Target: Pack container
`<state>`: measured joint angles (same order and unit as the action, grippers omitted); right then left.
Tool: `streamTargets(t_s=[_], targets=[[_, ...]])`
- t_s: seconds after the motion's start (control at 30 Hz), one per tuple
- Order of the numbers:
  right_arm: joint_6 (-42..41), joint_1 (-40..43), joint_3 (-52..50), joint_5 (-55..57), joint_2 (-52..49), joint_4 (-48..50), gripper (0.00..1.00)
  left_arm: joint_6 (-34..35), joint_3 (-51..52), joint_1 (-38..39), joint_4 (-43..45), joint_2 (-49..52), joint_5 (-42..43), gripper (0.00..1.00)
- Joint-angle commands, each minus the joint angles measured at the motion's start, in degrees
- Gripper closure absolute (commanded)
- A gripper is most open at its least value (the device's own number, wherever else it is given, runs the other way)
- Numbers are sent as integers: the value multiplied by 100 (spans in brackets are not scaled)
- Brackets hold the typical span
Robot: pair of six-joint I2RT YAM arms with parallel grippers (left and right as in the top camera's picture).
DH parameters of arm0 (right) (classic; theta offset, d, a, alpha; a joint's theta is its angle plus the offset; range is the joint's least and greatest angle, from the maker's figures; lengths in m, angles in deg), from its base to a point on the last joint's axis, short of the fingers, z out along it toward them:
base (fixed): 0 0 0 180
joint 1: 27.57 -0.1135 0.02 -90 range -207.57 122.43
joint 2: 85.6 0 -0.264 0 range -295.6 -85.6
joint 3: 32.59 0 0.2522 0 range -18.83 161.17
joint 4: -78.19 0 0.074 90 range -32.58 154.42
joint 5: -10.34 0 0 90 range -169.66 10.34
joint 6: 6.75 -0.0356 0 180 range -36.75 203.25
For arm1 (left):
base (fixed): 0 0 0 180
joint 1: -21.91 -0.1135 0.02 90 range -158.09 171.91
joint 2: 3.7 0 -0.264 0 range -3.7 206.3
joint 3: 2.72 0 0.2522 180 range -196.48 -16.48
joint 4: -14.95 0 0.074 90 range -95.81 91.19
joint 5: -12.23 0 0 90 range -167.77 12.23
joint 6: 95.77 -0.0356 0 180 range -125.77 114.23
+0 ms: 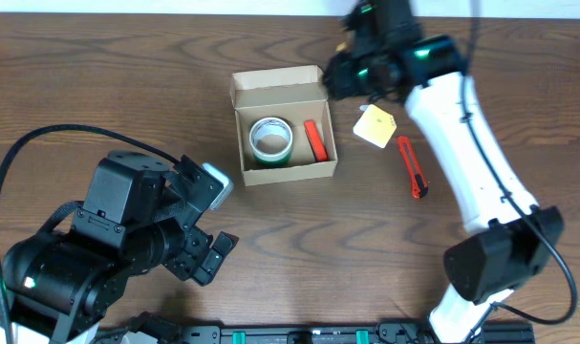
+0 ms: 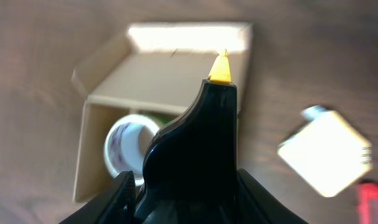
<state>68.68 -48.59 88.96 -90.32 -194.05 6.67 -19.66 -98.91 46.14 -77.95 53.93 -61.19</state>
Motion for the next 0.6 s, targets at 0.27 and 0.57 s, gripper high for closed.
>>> streamTargets(t_s=[0.27,0.57], targets=[[-173,-656,-114,1115,-717,-463,75,22,-98,13,-15,0,83,5],[-170,-953,-114,1132,-1187,-459,74,22,-96,13,-15,0,83,5]])
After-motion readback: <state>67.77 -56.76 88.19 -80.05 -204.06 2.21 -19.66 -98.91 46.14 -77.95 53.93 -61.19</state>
